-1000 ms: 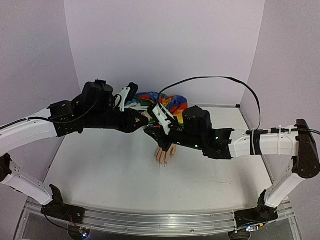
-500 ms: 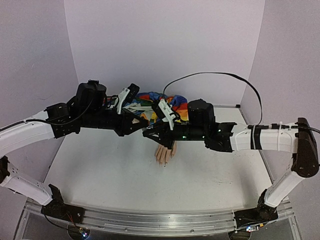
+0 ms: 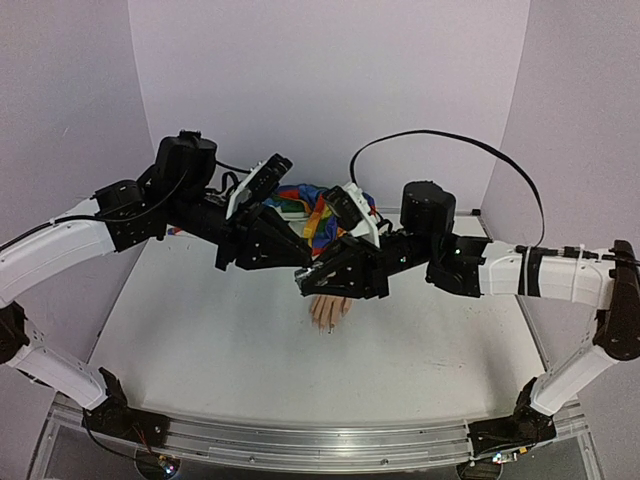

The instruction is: Paint the nails

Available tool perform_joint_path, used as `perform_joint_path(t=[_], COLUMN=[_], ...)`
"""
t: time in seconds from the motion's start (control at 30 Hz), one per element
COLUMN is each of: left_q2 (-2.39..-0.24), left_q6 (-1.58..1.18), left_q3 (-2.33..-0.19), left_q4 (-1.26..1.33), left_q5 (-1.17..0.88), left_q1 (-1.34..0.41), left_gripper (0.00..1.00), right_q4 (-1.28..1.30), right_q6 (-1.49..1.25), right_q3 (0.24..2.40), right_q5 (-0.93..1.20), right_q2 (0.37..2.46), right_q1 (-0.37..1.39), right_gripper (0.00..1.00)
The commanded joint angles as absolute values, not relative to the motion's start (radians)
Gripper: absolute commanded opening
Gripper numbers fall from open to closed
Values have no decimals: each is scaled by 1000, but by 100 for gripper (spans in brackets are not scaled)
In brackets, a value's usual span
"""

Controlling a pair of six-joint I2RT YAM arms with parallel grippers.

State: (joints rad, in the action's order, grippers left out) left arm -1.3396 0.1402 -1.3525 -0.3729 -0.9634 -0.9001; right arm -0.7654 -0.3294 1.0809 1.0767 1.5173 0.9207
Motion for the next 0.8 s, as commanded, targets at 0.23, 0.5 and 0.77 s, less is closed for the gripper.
perform_joint_path(t=[0.23, 0.5, 0.77], left_q2=[-1128, -1184, -1315], left_q6=[-87, -438, -507], left_q3=[-1207, -1283, -1355], left_q4=[-381, -366, -256], left_q5=[-410, -179, -41], left_q1=[-930, -932, -964], left_gripper=[59, 77, 71], right_q4=[-754, -737, -731], right_q6=[53, 117, 174], right_q3=[1008, 1047, 1117], right_q5=[438, 42, -208], right_q2=[1377, 1453, 1533], right_q1=[879, 936, 1026], right_gripper=[0, 0, 0])
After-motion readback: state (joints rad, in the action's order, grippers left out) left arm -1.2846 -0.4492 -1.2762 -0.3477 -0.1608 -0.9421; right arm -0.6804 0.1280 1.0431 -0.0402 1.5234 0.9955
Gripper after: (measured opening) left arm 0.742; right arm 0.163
